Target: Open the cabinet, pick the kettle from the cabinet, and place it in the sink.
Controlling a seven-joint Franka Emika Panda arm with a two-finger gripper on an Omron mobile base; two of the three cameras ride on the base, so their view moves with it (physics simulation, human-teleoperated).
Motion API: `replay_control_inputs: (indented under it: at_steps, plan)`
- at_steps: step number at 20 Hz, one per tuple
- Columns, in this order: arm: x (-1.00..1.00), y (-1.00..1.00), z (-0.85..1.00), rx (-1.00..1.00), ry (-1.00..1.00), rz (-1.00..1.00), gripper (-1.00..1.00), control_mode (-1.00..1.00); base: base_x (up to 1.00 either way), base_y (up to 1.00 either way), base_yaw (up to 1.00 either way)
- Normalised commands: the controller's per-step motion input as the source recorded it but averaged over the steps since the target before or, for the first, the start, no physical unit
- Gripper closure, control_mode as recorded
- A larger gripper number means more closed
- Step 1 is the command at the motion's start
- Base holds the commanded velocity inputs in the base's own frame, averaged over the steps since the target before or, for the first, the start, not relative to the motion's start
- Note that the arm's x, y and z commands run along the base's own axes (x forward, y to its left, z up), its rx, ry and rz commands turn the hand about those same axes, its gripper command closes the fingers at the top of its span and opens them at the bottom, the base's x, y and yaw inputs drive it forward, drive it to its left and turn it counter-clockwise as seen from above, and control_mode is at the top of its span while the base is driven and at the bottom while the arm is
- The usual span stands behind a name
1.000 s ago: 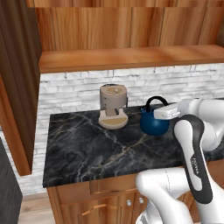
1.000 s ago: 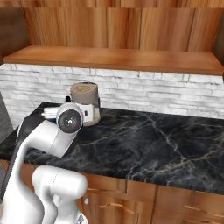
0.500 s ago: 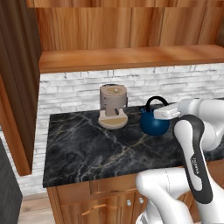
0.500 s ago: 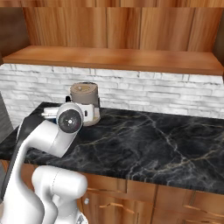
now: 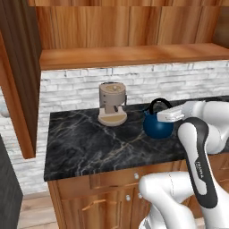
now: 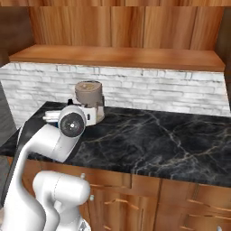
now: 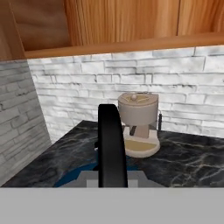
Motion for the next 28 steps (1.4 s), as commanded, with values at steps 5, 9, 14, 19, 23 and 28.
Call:
replay_control_inputs:
  at_steps: [5,9,14,19,23,28]
  plan:
    - [0.00,0.00,0.00,0.00,0.00,0.00,1.00,1.00,-0.42,-0.01,0.00]
    - [0.00,0.00,0.00,0.00,0.00,0.00,1.00,1.00,-0.47,-0.01,0.00]
    - [0.00,0.00,0.00,0.00,0.00,0.00,1.00,1.00,-0.47,0.00,-0.01]
    - [0.00,0.00,0.00,0.00,0.00,0.00,1.00,1.00,-0.47,0.00,-0.03]
    - [0.00,0.00,0.00,0.00,0.00,0.00,1.00,1.00,-0.43,0.00,-0.10]
    - [0.00,0.00,0.00,0.00,0.00,0.00,1.00,1.00,-0.30,0.00,-0.49]
